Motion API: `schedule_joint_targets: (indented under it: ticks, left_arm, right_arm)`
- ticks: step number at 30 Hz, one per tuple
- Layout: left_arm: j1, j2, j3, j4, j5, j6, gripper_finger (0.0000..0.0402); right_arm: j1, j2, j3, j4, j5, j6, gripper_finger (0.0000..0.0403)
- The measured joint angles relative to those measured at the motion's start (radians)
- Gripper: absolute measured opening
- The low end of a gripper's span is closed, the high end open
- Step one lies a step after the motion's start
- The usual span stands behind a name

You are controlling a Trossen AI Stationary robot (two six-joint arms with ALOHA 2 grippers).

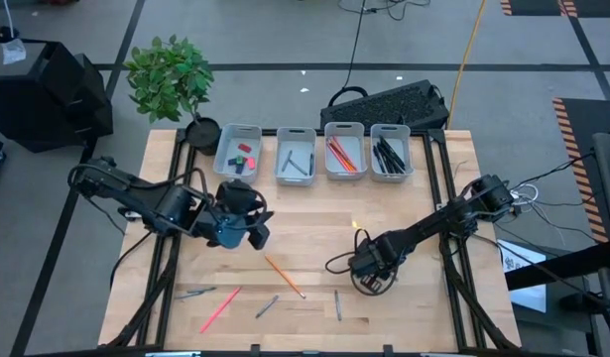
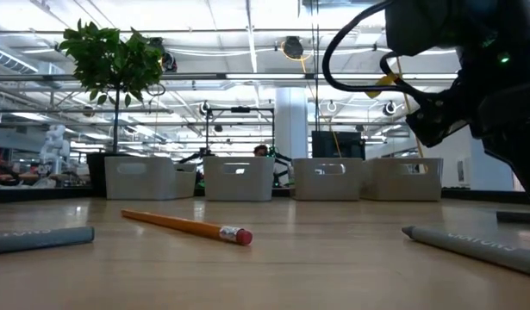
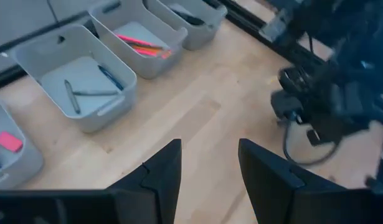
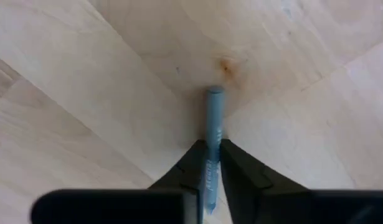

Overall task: Sort crayons/erasers/pens/pencils in bins
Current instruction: Put the gray crayon into the middle left gray bin

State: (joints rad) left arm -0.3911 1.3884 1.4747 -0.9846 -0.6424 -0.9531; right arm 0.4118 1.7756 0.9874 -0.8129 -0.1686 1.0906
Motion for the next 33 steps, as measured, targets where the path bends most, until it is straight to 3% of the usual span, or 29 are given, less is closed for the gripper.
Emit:
schedule_joint_targets:
  ticks: [6, 14, 18, 23, 27, 33]
  left_arm:
    - [0.022, -0.010, -0.098, 0.062, -0.001, -0.002, 0.0161]
    - [0.116, -0.029, -0.430, 0.645, 0.222, 0.122, 0.0161]
    - [0.168, -0.013, -0.553, 0.905, 0.292, 0.151, 0.0175]
    - [0.224, -0.014, -0.649, 1.155, 0.379, 0.148, 0.0241]
    - [0.237, -0.013, -0.681, 1.350, 0.447, 0.242, 0.0283]
    - [0.231, -0.015, -0.680, 1.591, 0.451, 0.433, 0.0283]
  right_arm:
    - [0.000, -0.046, 0.006, 0.013, 0.020, -0.007, 0.0010]
    - [-0.048, -0.234, 0.029, 0.077, 0.169, -0.052, 0.0019]
    - [-0.115, -0.338, 0.029, 0.239, 0.205, -0.171, 0.0016]
    - [-0.192, -0.430, 0.029, 0.496, 0.199, -0.368, 0.0015]
    - [-0.243, -0.476, 0.030, 0.692, 0.200, -0.496, 0.0015]
    - [-0.280, -0.508, 0.031, 0.878, 0.194, -0.584, 0.0016]
